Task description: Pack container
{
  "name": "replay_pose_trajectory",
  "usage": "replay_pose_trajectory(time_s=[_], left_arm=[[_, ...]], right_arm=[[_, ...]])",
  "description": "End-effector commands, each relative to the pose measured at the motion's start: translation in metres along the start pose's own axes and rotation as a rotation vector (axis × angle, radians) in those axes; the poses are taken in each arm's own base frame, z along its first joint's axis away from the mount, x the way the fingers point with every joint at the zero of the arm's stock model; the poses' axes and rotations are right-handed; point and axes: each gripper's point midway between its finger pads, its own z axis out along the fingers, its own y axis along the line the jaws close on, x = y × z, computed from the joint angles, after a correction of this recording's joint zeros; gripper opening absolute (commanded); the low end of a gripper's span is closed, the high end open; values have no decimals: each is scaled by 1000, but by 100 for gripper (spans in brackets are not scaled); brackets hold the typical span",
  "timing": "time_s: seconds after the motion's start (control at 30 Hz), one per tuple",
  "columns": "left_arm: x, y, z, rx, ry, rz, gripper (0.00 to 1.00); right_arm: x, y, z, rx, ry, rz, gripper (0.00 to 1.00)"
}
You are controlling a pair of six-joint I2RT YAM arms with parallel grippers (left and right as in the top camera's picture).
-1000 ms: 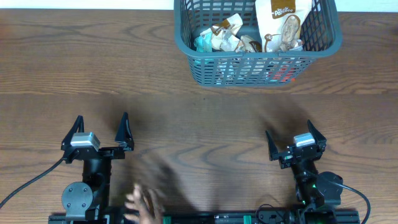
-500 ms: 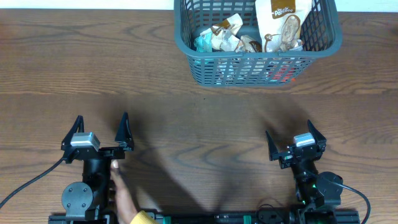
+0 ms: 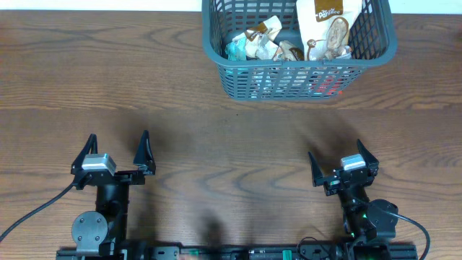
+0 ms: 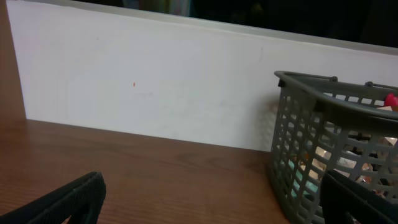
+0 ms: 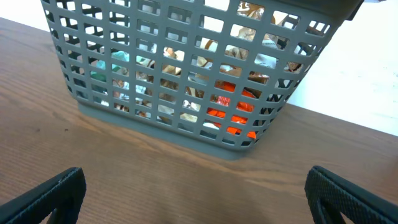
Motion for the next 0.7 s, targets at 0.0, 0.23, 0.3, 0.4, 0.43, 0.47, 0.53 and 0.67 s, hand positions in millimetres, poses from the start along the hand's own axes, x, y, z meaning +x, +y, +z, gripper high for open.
replay_pose_trajectory(time_s=[0.0, 0.23, 0.3, 0.4, 0.43, 0.47, 0.53, 0.67], left_arm=[[-6, 0, -2, -1, -22, 17, 99], [-6, 0, -2, -1, -22, 17, 99], [-6, 0, -2, -1, -22, 17, 99], [-6, 0, -2, -1, -22, 17, 99], [-6, 0, -2, -1, -22, 17, 99], [-6, 0, -2, -1, -22, 17, 99], [-6, 0, -2, -1, -22, 17, 99], [-6, 0, -2, -1, -22, 17, 99]], right_arm=[[0, 3, 0, -12, -6, 13, 99], [0, 3, 0, -12, -6, 13, 99], [0, 3, 0, -12, -6, 13, 99], [0, 3, 0, -12, -6, 13, 99], [0, 3, 0, -12, -6, 13, 99], [0, 3, 0, -12, -6, 13, 99], [0, 3, 0, -12, -6, 13, 99], [0, 3, 0, -12, -6, 13, 99]])
